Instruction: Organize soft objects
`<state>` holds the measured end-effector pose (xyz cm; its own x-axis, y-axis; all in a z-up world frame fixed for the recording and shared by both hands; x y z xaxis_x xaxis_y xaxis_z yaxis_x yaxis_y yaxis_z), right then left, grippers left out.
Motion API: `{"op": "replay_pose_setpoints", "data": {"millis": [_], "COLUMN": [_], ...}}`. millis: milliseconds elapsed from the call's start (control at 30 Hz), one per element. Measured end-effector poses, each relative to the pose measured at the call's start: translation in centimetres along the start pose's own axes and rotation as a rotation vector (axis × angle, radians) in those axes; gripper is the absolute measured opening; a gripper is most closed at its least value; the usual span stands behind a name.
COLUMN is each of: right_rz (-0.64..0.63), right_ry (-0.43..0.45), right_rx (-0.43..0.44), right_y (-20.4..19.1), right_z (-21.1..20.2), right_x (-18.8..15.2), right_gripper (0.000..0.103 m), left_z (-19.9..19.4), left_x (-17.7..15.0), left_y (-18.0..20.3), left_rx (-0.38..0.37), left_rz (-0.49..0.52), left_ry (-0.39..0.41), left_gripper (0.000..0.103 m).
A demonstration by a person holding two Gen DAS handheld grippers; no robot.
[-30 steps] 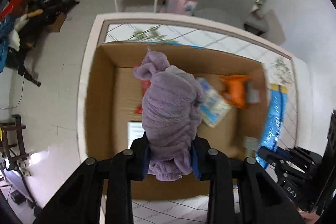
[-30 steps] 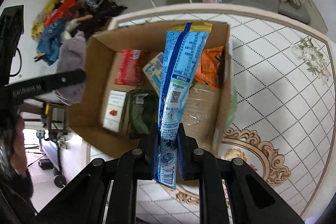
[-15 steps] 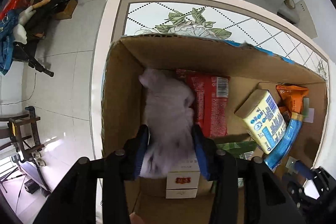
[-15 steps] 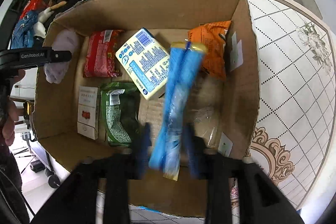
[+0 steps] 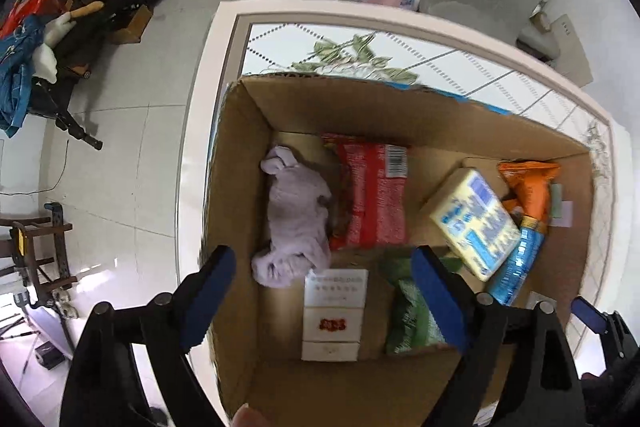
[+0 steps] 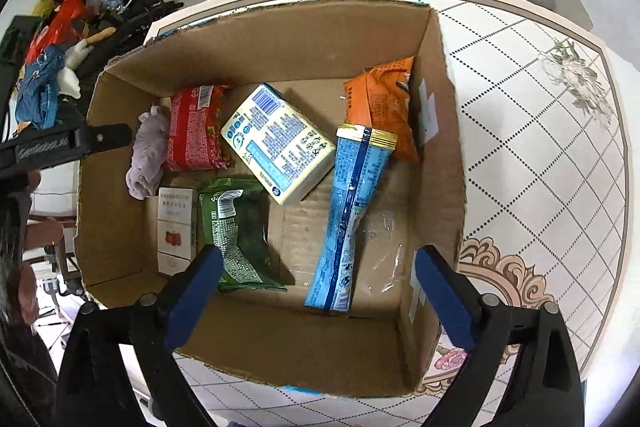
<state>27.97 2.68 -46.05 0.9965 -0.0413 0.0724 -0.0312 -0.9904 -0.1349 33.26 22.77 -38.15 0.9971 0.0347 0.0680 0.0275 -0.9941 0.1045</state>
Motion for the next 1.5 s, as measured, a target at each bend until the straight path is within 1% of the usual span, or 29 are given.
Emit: {"op": "replay_pose_setpoints", "data": {"millis": [67, 167, 300, 433, 533, 633, 733, 833, 967, 1033, 1233, 1300, 1367, 1500], "right_rz": [0.001, -0.004, -0.015, -0.011, -0.003, 0.007, 0.002, 0.009, -0.003, -0.011, -0.027, -0.033, -0.044, -0.055], "right_ry": [0.009, 0.026, 0.059, 0.094, 0.118, 0.133, 0.151, 0.158, 0.203, 0.24, 0.325, 0.353, 0.38, 0.429], "right_rx": [0.001, 0.002, -0.011, -0.027, -0.035, -0.021, -0.027, -0.014, -0.001, 0.001, -0.036, -0.046, -0.07, -0.108], "right_y": [0.3, 0.0, 0.1, 0.6, 1.1, 1.4, 1.5, 1.5, 1.4, 1.3, 1.2, 1.1, 1.0, 0.9], "right_z": [-1.2, -2.4, -4.6, -6.7, -8.4, -9.9, -11.5, -13.0, -16.9, -20.0, -28.7, -31.0, -33.0, -36.4], "right_x": [-0.2, -0.7, -1.6, -2.6, -3.7, -5.0, -6.3, -7.4, -8.8, -9.7, -11.9, -12.6, -13.3, -14.4], "right_gripper": [0.1, 0.1, 0.1, 0.1, 0.1, 0.1, 0.1, 0.1, 0.1, 0.1, 0.1, 0.1, 0.1, 0.1], "left_z": [-1.7, -3.9, -7.1, -9.5, -11.3, -12.6, -13.7, -15.6, -19.0, -21.1, -27.9, -29.9, -31.3, -33.3], "left_x": [-1.0, -2.9, -5.6, -7.9, -9.5, -10.9, -12.0, -13.2, -14.4, -15.0, -17.2, -18.0, -18.7, -20.1], "left_y": [0.5, 1.4, 2.4, 2.8, 2.8, 3.1, 3.2, 3.4, 3.7, 4.0, 5.0, 5.5, 6.0, 6.4], "left_rx": [-0.002, -0.018, 0.003, 0.0, 0.018, 0.019, 0.026, 0.018, 0.002, -0.004, -0.016, 0.0, 0.038, 0.089], "left_rz": [-0.002, -0.002, 0.01, -0.004, -0.005, -0.007, -0.001, -0.004, -0.01, -0.019, -0.018, -0.009, 0.001, 0.019], "left_ry": [0.05, 0.099, 0.182, 0.225, 0.256, 0.279, 0.291, 0.308, 0.354, 0.381, 0.461, 0.486, 0.501, 0.533], "left_gripper": [0.09, 0.09, 0.09, 0.09, 0.09, 0.09, 0.09, 0.09, 0.09, 0.09, 0.09, 0.09, 0.09, 0.09]}}
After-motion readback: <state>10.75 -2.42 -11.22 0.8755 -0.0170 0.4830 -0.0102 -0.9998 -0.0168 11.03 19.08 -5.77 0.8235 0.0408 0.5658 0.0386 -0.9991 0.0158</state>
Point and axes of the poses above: each gripper's, at about its wrist camera, not at the fingertips, and z roughly the way its jaws point, y to its right, x to its top, the point moved 5 cm from there along z, roughly the way its jaws point, and after that the axes turned 3 degrees about -x, right-handed, at the moved point
